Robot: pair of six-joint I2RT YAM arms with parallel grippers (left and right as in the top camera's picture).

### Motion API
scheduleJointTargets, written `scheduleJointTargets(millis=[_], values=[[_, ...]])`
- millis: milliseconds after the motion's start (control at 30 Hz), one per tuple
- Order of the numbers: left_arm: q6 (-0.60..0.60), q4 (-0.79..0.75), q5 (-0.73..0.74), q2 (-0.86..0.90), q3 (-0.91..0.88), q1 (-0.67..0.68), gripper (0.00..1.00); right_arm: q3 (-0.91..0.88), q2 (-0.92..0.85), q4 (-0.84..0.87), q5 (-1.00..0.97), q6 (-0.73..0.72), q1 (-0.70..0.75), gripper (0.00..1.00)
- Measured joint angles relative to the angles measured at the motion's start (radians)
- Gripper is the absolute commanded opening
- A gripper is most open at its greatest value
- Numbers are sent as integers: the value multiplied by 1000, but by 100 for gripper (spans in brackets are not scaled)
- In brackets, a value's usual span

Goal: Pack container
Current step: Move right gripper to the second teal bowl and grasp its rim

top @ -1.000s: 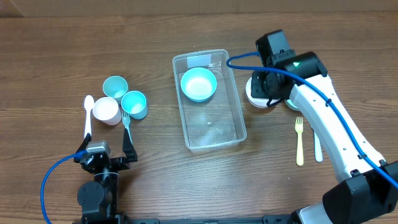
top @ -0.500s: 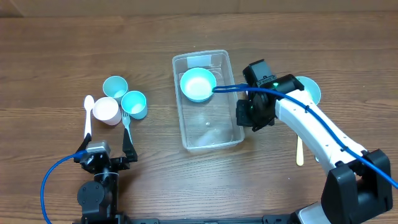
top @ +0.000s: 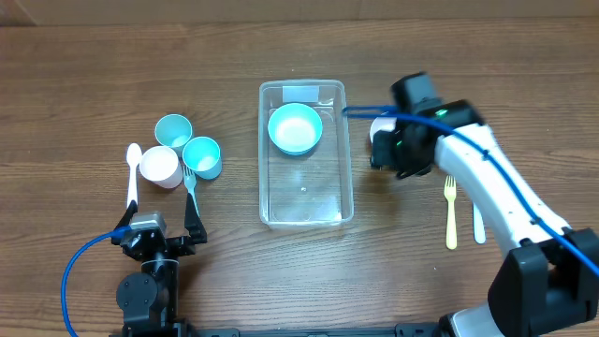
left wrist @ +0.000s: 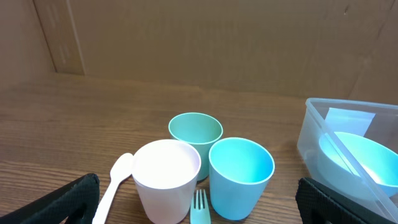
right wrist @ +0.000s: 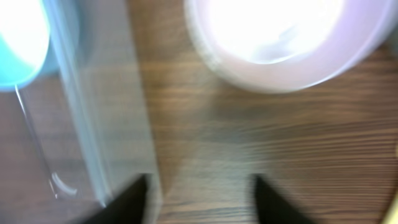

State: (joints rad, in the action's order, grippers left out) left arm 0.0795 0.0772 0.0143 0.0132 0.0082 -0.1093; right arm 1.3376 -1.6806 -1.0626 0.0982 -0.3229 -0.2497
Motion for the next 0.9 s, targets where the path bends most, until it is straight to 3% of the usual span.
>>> scheduleJointTargets(millis=[200, 333, 433, 500, 900], values=[[0, 0, 0, 0, 0, 0, 100, 29, 0, -60, 25, 77, 266, 100], [0, 0, 0, 0, 0, 0, 100, 29, 0, -60, 24, 82, 461, 80], [0, 0, 0, 0, 0, 0, 100, 26, 0, -17, 17, 81, 581, 77], [0, 0, 0, 0, 0, 0, 100, 10, 0, 34, 17, 77, 591, 73], [0, 0, 0, 0, 0, 0, 100, -49, -137, 222, 28, 65, 587, 67]])
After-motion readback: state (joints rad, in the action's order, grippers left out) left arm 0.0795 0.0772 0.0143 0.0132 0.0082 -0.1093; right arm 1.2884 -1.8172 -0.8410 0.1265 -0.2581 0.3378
